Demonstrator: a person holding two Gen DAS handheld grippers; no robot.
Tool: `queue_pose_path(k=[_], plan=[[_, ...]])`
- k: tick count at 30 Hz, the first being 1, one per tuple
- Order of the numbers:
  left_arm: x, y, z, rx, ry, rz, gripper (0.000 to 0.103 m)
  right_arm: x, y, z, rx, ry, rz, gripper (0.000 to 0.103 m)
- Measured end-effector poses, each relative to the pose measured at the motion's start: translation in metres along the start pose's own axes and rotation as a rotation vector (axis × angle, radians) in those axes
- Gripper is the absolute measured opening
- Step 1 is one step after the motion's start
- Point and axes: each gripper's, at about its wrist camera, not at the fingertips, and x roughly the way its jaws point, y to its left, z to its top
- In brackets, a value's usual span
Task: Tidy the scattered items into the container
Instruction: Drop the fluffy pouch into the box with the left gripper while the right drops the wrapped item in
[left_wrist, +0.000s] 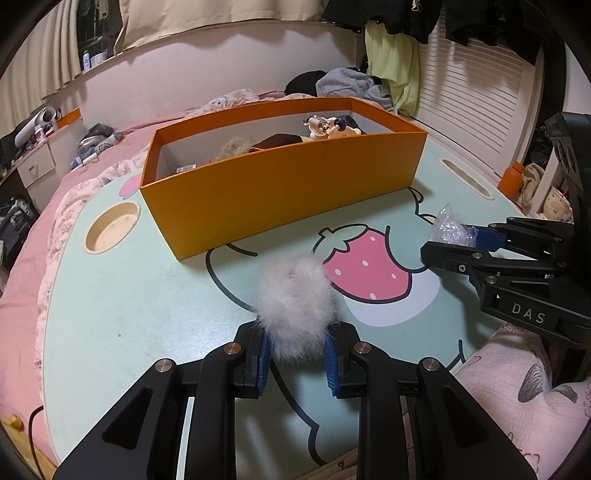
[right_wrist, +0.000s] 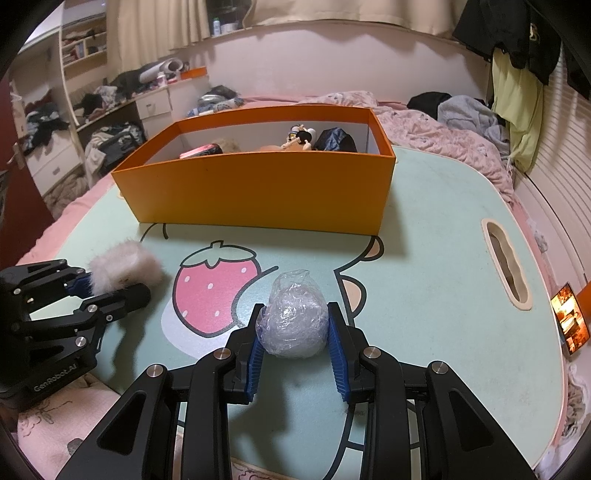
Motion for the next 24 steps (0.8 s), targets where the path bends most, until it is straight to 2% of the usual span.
queue_pose_path(k=[5,9,11,15,18,21,24], plan=[[-0.006,-0.003,0.006,0.026,-0.004,-0.003,0.025,-0.004,0.002,0.003,-0.014,-0.004,0.01,0.031],[-0.019,0.001,0.022,0.017,-0.035,-0.059,0.025,-0.015,-0.002,0.015,0.001,-0.03,0.059,0.031],[-0.025,0.004,0.036,0.016,-0.06,-0.078,0.025,-0.023,-0.007,0.033,0.017,-0.056,0.097,0.031],[-0.035,0.014,0.083,0.015,-0.106,-0.123,0.025,-0.035,-0.009,0.078,-0.009,-0.122,0.104,0.031],[-0.032,0.022,0.121,0.014,-0.123,-0.1,0.025,-0.033,-0.015,0.116,-0.003,-0.147,0.121,0.031],[-0.01,0.033,0.15,-0.021,-0.085,-0.076,0.025,-0.015,-0.026,0.144,0.031,-0.122,0.134,0.031],[0.015,0.044,0.161,-0.06,-0.036,-0.072,0.025,0.007,-0.032,0.16,0.051,-0.086,0.146,0.031]])
